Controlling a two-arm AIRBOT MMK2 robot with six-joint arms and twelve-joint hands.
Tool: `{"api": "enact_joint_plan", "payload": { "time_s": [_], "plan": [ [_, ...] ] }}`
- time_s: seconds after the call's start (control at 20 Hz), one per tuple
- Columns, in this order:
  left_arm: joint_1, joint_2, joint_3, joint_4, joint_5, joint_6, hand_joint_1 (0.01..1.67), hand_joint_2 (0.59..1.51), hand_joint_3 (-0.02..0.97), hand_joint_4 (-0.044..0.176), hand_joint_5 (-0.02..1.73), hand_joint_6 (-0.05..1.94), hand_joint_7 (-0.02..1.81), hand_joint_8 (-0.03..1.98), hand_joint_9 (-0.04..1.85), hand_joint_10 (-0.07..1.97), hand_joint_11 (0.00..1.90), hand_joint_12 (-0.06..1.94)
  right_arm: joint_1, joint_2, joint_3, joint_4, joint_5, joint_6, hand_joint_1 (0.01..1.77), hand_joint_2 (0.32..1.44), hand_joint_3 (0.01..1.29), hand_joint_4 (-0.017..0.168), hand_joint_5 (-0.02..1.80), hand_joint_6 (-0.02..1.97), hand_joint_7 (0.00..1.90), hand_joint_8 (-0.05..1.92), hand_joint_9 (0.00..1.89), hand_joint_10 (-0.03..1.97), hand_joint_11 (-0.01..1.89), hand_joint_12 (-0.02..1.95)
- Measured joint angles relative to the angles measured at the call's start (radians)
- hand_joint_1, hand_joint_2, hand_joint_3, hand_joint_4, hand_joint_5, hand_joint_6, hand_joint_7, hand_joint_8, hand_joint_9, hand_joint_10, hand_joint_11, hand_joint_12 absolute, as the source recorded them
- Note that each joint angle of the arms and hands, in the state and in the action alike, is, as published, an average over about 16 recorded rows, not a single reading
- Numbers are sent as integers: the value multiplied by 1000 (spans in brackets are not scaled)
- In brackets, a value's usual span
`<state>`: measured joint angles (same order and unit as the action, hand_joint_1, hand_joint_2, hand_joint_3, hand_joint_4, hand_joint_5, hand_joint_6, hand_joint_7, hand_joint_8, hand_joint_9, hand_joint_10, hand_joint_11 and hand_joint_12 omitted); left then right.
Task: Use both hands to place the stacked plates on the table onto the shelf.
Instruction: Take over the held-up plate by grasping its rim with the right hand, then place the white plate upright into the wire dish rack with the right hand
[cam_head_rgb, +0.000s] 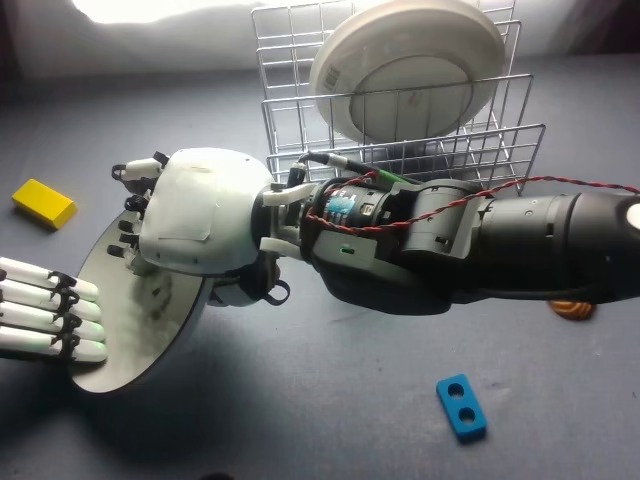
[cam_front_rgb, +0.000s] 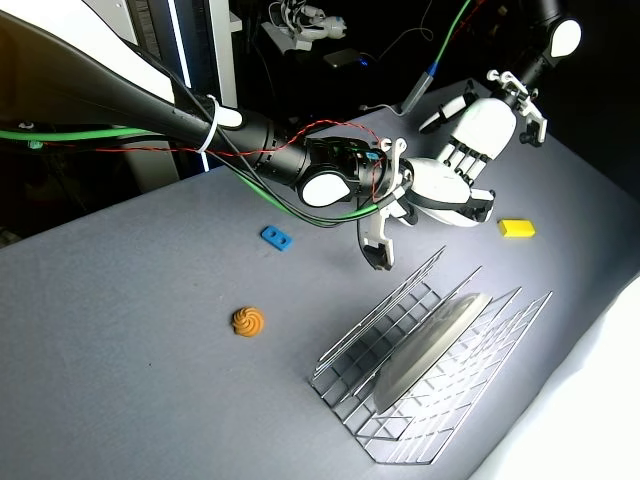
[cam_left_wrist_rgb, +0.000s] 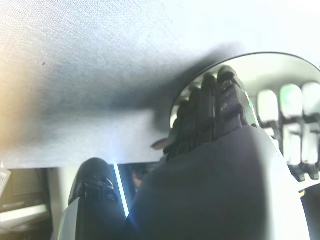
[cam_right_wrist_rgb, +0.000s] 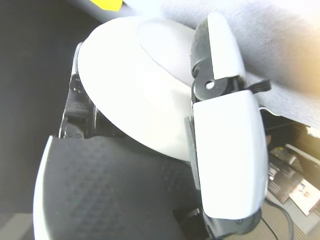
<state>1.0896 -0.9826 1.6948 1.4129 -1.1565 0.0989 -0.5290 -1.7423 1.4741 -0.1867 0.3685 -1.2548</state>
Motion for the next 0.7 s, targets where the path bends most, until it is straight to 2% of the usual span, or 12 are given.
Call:
{"api": "enact_joint_plan", "payload": {
  "time_s": [0.15,0.35,0.55,0.7],
  "plan": [
    [-4,-1,0,-1,-2,-3,17,1127,12,-10,-8,-31,13,0,18,6,17,11,4,21,-28,-2,3,0,1106,1047,17,1,721,409,788,317,861,105,434,1060],
    [-21,-3,-3,2,-4,-12,18,1127,12,-10,-10,-33,15,1,19,7,16,11,14,69,-87,-1,-7,3,1109,1034,17,-1,847,603,947,534,1068,202,688,1109],
    [-56,-2,-5,9,-8,-32,18,1127,13,-10,-12,-35,17,1,19,7,16,11,37,134,-165,13,-32,5,1111,1021,17,-4,906,782,1017,759,1190,315,886,1151],
    [-92,2,-6,22,-8,-52,18,1127,13,-8,-12,-31,16,0,20,7,16,11,64,197,-236,33,-65,6,1113,1012,17,-5,947,809,1051,864,1230,414,968,1191]
  ]
}}
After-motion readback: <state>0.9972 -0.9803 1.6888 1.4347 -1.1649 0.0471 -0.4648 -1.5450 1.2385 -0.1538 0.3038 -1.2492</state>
